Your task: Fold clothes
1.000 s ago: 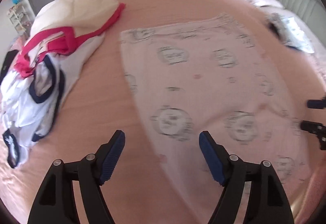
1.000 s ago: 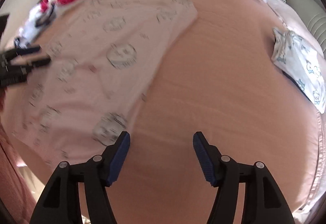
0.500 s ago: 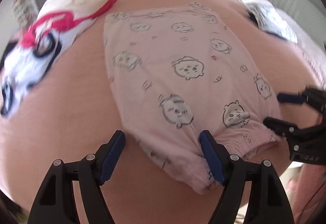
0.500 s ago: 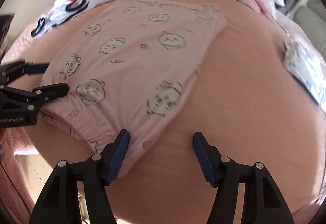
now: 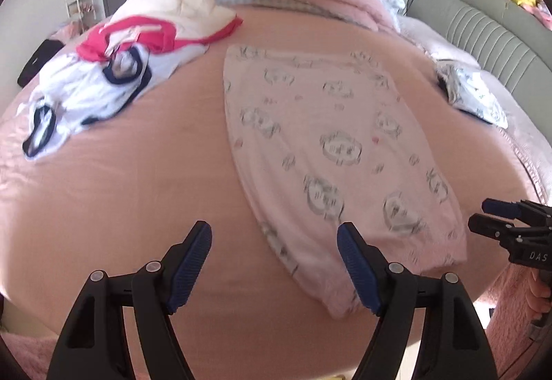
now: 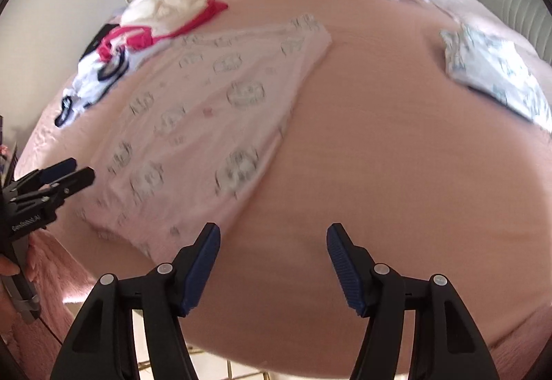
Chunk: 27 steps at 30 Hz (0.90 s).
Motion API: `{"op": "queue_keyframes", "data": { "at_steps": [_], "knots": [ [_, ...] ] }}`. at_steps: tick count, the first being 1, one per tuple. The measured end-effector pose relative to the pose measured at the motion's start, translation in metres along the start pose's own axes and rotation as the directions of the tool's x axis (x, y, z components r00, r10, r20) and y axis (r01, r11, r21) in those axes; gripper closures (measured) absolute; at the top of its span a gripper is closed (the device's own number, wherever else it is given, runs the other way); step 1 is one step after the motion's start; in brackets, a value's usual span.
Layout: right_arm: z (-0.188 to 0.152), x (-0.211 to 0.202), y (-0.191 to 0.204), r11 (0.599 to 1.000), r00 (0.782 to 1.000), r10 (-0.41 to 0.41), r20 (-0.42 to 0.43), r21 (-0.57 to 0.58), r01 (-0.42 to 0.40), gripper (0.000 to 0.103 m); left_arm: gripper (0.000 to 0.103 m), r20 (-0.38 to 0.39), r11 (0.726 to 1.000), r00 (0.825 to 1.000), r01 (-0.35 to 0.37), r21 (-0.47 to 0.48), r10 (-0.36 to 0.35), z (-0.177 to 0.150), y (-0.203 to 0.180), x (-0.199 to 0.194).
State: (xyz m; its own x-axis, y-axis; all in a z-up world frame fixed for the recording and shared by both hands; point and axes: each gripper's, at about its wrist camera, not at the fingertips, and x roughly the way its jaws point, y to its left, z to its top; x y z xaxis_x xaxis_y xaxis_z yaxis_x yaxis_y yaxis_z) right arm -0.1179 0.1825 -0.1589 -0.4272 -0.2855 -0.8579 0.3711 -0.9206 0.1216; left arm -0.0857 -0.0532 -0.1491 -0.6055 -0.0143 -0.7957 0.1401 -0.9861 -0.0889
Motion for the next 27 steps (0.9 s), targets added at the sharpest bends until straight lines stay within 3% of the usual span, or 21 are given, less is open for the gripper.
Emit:
{"op": "queue_keyframes", "data": {
  "at_steps": [4,7,11,14,16,19,21,23,27],
  "knots": [
    [0.05,0.0,0.017,0.988,0.997,-0.067,0.042,-0.14,0.072,0.04,0.028,0.011,0.992,1.0,-0.015,0.126,0.013,0.043,-0.017,0.019],
    [0.094,0.039,0.035,0.974,0.993,-0.111,0.05,-0.195,0.118,0.04,0.028,0.018,0.984,1.0,-0.008,0.179,0.004,0.074,-0.028,0.043],
    [0.114,0.087,0.033,0.979,0.997,-0.075,-0.014,-0.193,0.071,0.04,0.028,-0.046,0.963,0.997,0.075,0.257,-0.065,0.097,-0.047,0.091],
    [0.107,0.12,0.031,0.946,0.984,-0.163,-0.075,-0.294,0.135,0.04,0.028,-0.109,0.95,0.993,0.065,0.305,-0.033,0.099,-0.044,0.12],
    [0.104,0.116,0.01,0.961,0.986,-0.13,-0.108,-0.257,0.099,0.04,0.027,-0.136,0.944,0.991,0.051,0.327,-0.006,0.097,-0.029,0.131],
    [0.1,0.106,-0.026,0.982,0.97,-0.118,-0.215,-0.169,0.082,0.034,0.027,-0.105,0.956,0.987,-0.091,0.279,0.124,0.109,0.014,0.125],
    [0.1,0.099,-0.035,0.966,0.958,-0.192,-0.212,-0.212,0.147,0.034,0.028,-0.083,0.969,0.991,-0.085,0.233,0.107,0.12,0.03,0.118],
    [0.109,0.093,-0.033,0.955,0.963,-0.213,-0.167,-0.241,0.17,0.035,0.028,-0.057,0.976,0.996,-0.049,0.214,0.063,0.131,0.037,0.111],
    [0.147,0.084,-0.01,0.971,0.992,-0.122,-0.026,-0.212,0.114,0.035,0.028,-0.053,0.959,0.995,0.091,0.267,-0.08,0.145,0.014,0.124]
  ]
}}
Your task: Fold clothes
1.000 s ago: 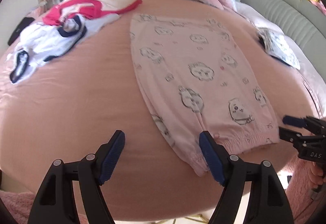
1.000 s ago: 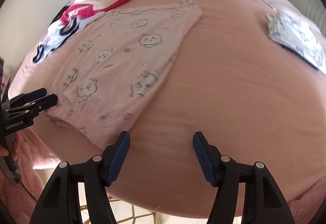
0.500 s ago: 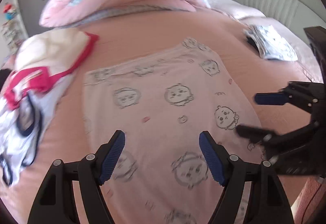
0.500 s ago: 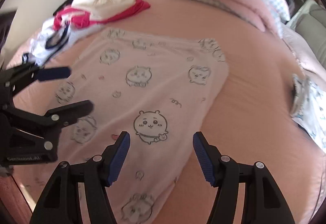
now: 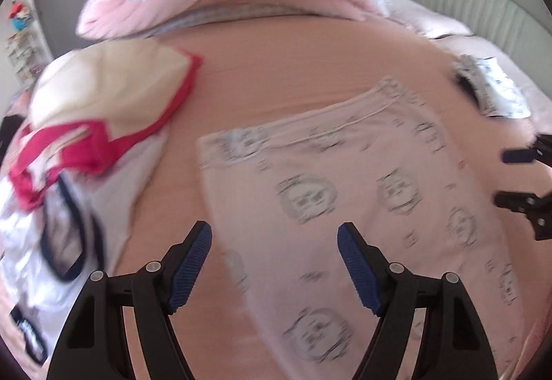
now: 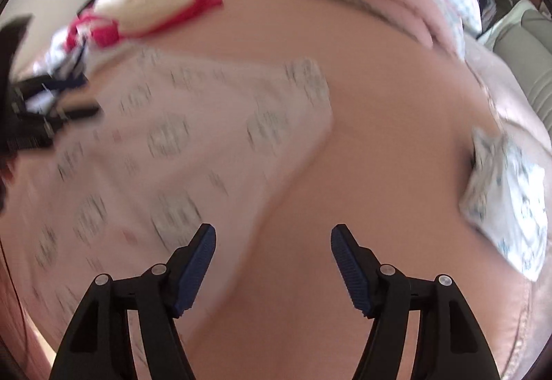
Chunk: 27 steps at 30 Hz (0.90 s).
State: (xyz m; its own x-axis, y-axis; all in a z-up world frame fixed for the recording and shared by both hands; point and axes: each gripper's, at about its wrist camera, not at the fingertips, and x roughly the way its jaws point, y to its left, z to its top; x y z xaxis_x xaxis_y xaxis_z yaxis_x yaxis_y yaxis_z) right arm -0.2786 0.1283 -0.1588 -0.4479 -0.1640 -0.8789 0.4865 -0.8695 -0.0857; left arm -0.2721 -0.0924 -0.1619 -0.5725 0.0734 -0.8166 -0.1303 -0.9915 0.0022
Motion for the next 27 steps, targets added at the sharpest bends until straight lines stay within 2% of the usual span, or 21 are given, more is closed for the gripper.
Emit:
{"op": "queue_keyframes", "data": {
  "at_steps": [2,4,5,6,7,10,11,13,15,19,21,23,25,27],
  "knots": [
    [0.018,0.01,0.017,0.998,0.999,0.04,0.029,-0.043,-0.039,0.035,0.028,-0.05,0.998,0.998,-0.031,0.055,0.034,0.001,-0.005,0.02],
    [0.026,0.036,0.031,0.994,0.999,0.041,-0.018,-0.097,-0.042,0.035,0.027,-0.084,0.993,0.994,-0.061,0.101,0.07,-0.002,-0.003,0.034],
    [0.023,0.052,0.033,0.992,0.997,-0.007,-0.079,-0.127,-0.003,0.036,0.027,-0.076,0.993,0.994,-0.075,0.086,0.081,-0.003,0.008,0.032],
    [0.017,0.06,0.028,0.99,0.994,-0.035,-0.104,-0.141,0.02,0.035,0.027,-0.066,0.994,0.994,-0.088,0.066,0.092,-0.005,0.02,0.029],
    [0.011,0.057,0.017,0.994,0.997,0.008,-0.08,-0.11,-0.017,0.035,0.027,-0.066,0.989,0.987,-0.143,0.049,0.146,-0.006,0.034,0.027],
    [-0.003,0.052,-0.025,1.0,0.992,0.02,-0.127,-0.009,-0.021,0.033,0.028,-0.07,0.967,0.966,-0.252,-0.046,0.249,-0.005,0.079,0.019],
    [-0.004,0.05,-0.035,1.0,0.991,-0.004,-0.136,0.012,0.005,0.033,0.028,-0.061,0.969,0.971,-0.234,-0.079,0.23,-0.001,0.086,0.017],
    [0.005,0.045,-0.044,0.999,0.994,-0.039,-0.101,0.027,0.042,0.034,0.028,-0.033,0.976,0.984,-0.178,-0.129,0.175,0.007,0.094,0.014],
    [0.017,0.04,-0.05,0.997,0.997,-0.048,-0.058,0.05,0.051,0.034,0.028,0.002,0.986,0.993,-0.118,-0.115,0.119,0.02,0.083,0.017],
    [0.054,0.05,-0.044,0.996,1.0,-0.007,-0.006,0.091,0.007,0.034,0.028,0.019,0.996,0.996,-0.091,0.019,0.09,0.042,0.046,0.039],
    [0.068,0.063,-0.037,0.997,1.0,0.001,-0.003,0.075,0.0,0.034,0.028,-0.012,0.996,0.997,-0.077,0.05,0.077,0.046,0.036,0.053],
    [0.071,0.077,-0.033,1.0,0.999,-0.031,-0.031,0.002,0.031,0.034,0.027,-0.047,0.988,0.992,-0.113,0.103,0.118,0.043,0.031,0.062],
    [0.066,0.092,-0.036,0.992,0.99,-0.123,-0.07,-0.026,0.122,0.034,0.027,-0.022,0.983,0.989,-0.146,0.11,0.149,0.037,0.04,0.059],
    [0.063,0.092,-0.058,0.994,0.996,-0.055,-0.072,0.095,0.062,0.034,0.027,-0.032,0.978,0.978,-0.204,0.028,0.205,0.038,0.066,0.057]
  ]
}}
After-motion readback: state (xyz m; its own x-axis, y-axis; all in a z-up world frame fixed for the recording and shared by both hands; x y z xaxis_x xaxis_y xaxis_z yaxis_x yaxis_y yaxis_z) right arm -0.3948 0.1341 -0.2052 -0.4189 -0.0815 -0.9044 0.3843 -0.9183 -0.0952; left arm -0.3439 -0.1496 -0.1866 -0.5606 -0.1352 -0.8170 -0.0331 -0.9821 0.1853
